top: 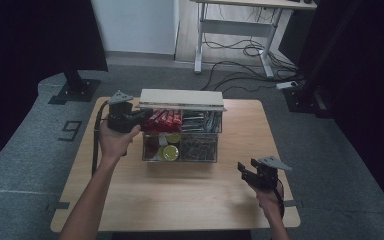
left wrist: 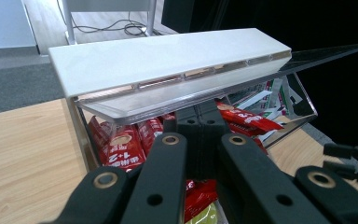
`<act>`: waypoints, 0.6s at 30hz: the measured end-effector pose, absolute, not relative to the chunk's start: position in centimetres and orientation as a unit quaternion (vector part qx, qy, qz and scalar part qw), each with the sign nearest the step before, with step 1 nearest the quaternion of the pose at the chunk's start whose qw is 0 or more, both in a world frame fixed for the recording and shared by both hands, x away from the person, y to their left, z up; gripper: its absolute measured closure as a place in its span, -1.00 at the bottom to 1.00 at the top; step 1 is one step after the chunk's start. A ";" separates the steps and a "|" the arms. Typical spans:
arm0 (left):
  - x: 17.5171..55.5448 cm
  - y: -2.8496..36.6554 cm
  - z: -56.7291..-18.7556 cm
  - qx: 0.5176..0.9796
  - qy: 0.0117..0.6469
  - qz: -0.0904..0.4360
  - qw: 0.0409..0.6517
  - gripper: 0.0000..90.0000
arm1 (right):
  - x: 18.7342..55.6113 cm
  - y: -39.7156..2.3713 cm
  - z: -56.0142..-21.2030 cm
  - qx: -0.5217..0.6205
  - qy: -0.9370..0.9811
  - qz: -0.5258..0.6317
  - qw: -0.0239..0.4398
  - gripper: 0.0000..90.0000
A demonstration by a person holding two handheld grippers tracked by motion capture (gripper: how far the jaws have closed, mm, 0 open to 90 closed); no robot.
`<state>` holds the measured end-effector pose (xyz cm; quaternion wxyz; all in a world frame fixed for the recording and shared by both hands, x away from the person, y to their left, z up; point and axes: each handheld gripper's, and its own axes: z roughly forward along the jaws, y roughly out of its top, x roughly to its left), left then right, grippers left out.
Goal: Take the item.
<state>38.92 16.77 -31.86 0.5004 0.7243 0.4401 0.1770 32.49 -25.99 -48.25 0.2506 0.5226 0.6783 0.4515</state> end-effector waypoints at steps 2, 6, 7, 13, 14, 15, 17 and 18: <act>38.9 16.7 -31.9 0.724 0.440 0.177 0.501 1.00 | 32.5 -25.6 -47.0 0.509 0.677 0.467 0.252 0.01; 38.9 16.7 -31.8 0.724 0.441 0.175 0.500 1.00 | 32.3 -24.8 -44.6 0.484 0.679 0.492 0.249 0.10; 38.9 16.7 -31.8 0.725 0.442 0.175 0.499 1.00 | 32.2 -24.7 -44.2 0.481 0.679 0.495 0.250 0.12; 38.9 16.6 -31.8 0.723 0.444 0.177 0.499 1.00 | 32.4 -23.3 -41.4 0.457 0.681 0.512 0.257 0.16; 38.9 16.6 -31.8 0.723 0.444 0.178 0.499 1.00 | 32.5 -23.1 -41.1 0.454 0.682 0.512 0.258 0.16; 38.9 16.6 -31.8 0.723 0.444 0.178 0.499 1.00 | 32.6 -22.7 -40.8 0.450 0.683 0.513 0.260 0.16; 38.9 16.6 -31.8 0.723 0.443 0.179 0.499 1.00 | 32.8 -22.4 -40.3 0.446 0.684 0.515 0.262 0.16; 38.9 16.6 -31.8 0.723 0.443 0.179 0.499 1.00 | 32.8 -22.1 -40.0 0.443 0.685 0.516 0.263 0.16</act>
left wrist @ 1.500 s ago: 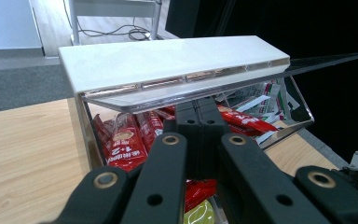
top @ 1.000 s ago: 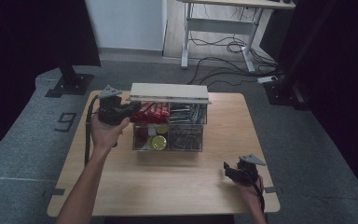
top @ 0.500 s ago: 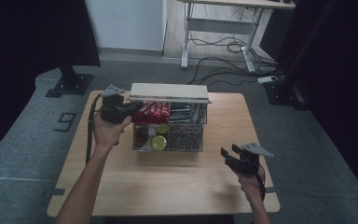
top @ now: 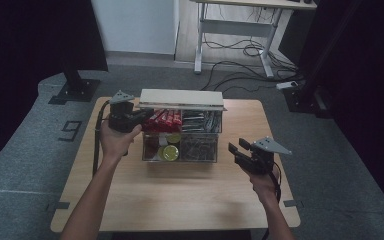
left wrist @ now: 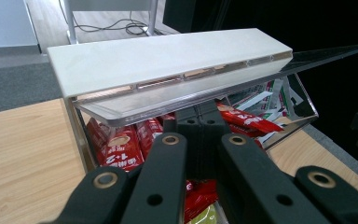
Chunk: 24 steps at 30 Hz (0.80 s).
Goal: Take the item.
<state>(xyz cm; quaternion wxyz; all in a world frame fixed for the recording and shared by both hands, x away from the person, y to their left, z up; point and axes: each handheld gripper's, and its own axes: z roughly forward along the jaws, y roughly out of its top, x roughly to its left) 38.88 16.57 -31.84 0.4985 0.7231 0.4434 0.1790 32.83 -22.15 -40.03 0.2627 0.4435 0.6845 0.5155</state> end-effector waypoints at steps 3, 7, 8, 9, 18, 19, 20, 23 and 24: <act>38.9 16.6 -31.8 0.722 0.444 0.178 0.499 1.00 | 33.2 -21.6 -39.4 0.437 0.685 0.521 0.262 0.16; 38.8 16.6 -31.8 0.722 0.444 0.178 0.500 1.00 | 33.6 -20.9 -38.6 0.432 0.685 0.523 0.265 0.16; 38.9 16.6 -31.8 0.722 0.444 0.177 0.501 1.00 | 33.7 -20.7 -38.4 0.430 0.686 0.523 0.265 0.16; 38.9 16.6 -31.8 0.722 0.444 0.177 0.501 1.00 | 33.8 -20.5 -38.3 0.428 0.687 0.523 0.265 0.16; 38.9 16.6 -31.8 0.723 0.444 0.176 0.500 1.00 | 34.8 -19.1 -37.5 0.420 0.693 0.522 0.265 0.17; 38.9 16.7 -31.8 0.722 0.444 0.176 0.500 1.00 | 34.9 -19.0 -37.5 0.420 0.694 0.522 0.265 0.17; 38.9 16.7 -31.8 0.722 0.445 0.176 0.500 1.00 | 35.1 -18.8 -37.5 0.419 0.695 0.521 0.265 0.17; 38.9 16.7 -31.8 0.721 0.445 0.174 0.502 1.00 | 35.4 -18.4 -37.3 0.416 0.697 0.521 0.264 0.19; 38.9 16.7 -31.8 0.721 0.445 0.174 0.501 1.00 | 35.5 -18.3 -37.3 0.416 0.697 0.521 0.264 0.19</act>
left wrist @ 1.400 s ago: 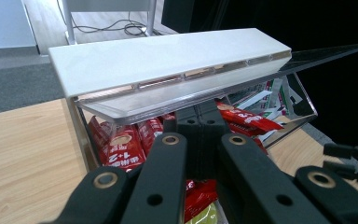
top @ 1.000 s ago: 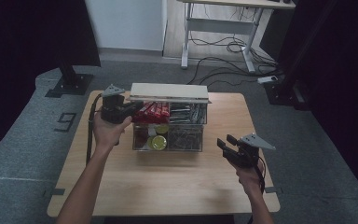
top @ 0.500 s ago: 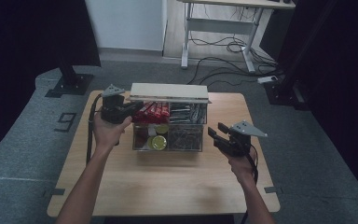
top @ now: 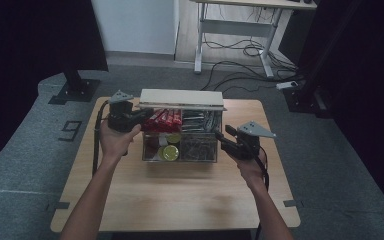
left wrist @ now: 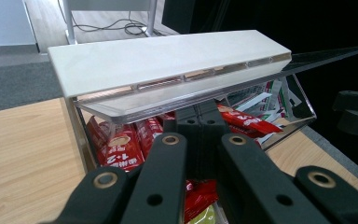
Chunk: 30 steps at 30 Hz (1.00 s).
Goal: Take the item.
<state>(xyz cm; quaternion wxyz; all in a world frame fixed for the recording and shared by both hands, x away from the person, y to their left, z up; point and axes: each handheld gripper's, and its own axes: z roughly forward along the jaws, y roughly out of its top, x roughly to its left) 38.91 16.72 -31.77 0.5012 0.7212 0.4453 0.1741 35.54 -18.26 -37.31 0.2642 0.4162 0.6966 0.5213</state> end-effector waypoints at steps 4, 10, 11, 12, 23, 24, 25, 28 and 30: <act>38.9 16.7 -31.8 0.721 0.445 0.174 0.501 1.00 | 36.0 -17.8 -37.2 0.415 0.698 0.519 0.266 0.20; 38.9 16.7 -31.8 0.720 0.445 0.174 0.503 1.00 | 36.5 -17.1 -37.0 0.411 0.702 0.516 0.268 0.22; 38.9 16.7 -31.8 0.720 0.445 0.174 0.502 1.00 | 36.5 -17.0 -37.0 0.411 0.703 0.515 0.268 0.22; 39.0 16.7 -31.8 0.721 0.445 0.174 0.502 1.00 | 36.6 -17.0 -37.0 0.410 0.703 0.515 0.269 0.23; 39.0 16.7 -31.8 0.720 0.446 0.173 0.503 1.00 | 37.3 -16.5 -37.0 0.413 0.704 0.511 0.270 0.30; 39.0 16.7 -31.8 0.720 0.446 0.173 0.503 1.00 | 37.4 -16.5 -37.0 0.413 0.704 0.511 0.270 0.31; 39.0 16.7 -31.8 0.720 0.446 0.173 0.503 1.00 | 37.4 -16.4 -37.0 0.413 0.705 0.510 0.270 0.32; 39.0 16.7 -31.8 0.720 0.446 0.173 0.503 1.00 | 37.7 -16.2 -36.9 0.413 0.705 0.508 0.272 0.33; 39.0 16.7 -31.8 0.720 0.446 0.173 0.502 1.00 | 38.0 -16.1 -37.0 0.414 0.705 0.508 0.271 0.33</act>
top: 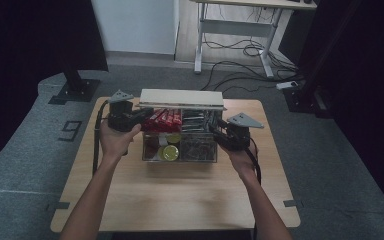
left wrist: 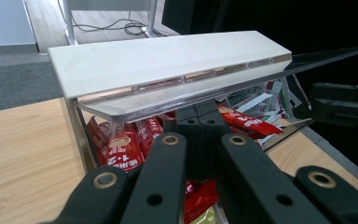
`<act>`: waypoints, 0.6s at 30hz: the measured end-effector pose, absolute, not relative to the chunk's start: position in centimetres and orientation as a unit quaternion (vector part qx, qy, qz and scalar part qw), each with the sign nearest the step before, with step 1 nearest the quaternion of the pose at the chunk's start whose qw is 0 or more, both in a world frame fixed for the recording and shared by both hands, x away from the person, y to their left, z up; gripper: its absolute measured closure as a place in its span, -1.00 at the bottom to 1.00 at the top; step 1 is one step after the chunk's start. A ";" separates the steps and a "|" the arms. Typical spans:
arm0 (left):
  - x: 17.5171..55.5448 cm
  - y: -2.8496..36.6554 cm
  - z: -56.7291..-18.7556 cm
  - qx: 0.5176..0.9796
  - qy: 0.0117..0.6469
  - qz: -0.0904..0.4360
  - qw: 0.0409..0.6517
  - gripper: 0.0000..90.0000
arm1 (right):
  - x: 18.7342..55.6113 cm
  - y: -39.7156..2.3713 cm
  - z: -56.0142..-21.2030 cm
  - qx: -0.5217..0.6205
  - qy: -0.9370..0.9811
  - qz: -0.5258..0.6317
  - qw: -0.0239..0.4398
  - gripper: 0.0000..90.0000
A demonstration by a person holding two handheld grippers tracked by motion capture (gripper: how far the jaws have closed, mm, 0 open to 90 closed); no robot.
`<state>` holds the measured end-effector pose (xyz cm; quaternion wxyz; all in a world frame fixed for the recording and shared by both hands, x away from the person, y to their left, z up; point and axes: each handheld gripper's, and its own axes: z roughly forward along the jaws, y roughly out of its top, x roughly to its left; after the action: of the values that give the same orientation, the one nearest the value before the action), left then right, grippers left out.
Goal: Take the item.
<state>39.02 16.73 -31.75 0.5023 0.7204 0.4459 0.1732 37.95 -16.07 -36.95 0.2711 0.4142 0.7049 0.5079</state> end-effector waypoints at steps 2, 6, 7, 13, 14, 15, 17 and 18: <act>39.0 16.7 -31.7 0.720 0.446 0.173 0.503 1.00 | 38.2 -15.9 -37.0 0.414 0.706 0.506 0.272 0.34; 39.0 16.7 -31.7 0.721 0.446 0.173 0.502 1.00 | 38.5 -15.6 -36.9 0.415 0.707 0.504 0.273 0.35; 39.0 16.8 -31.7 0.721 0.445 0.173 0.502 1.00 | 38.6 -15.6 -36.9 0.416 0.707 0.502 0.272 0.35; 38.9 16.8 -31.7 0.720 0.445 0.173 0.504 1.00 | 39.3 -15.3 -37.2 0.423 0.708 0.495 0.273 0.35; 38.9 16.8 -31.7 0.720 0.445 0.173 0.504 1.00 | 39.4 -15.2 -37.2 0.424 0.708 0.494 0.274 0.35; 38.9 16.8 -31.7 0.720 0.445 0.173 0.504 1.00 | 39.5 -15.2 -37.2 0.425 0.708 0.494 0.274 0.35; 39.0 16.8 -31.7 0.719 0.445 0.173 0.505 1.00 | 39.7 -15.1 -37.3 0.427 0.707 0.491 0.278 0.35; 39.0 16.8 -31.7 0.719 0.445 0.173 0.505 1.00 | 39.8 -15.1 -37.4 0.428 0.706 0.490 0.280 0.35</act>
<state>38.97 16.83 -31.65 0.5047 0.7191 0.4453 0.1726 39.76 -15.10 -37.37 0.2801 0.4285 0.7057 0.4898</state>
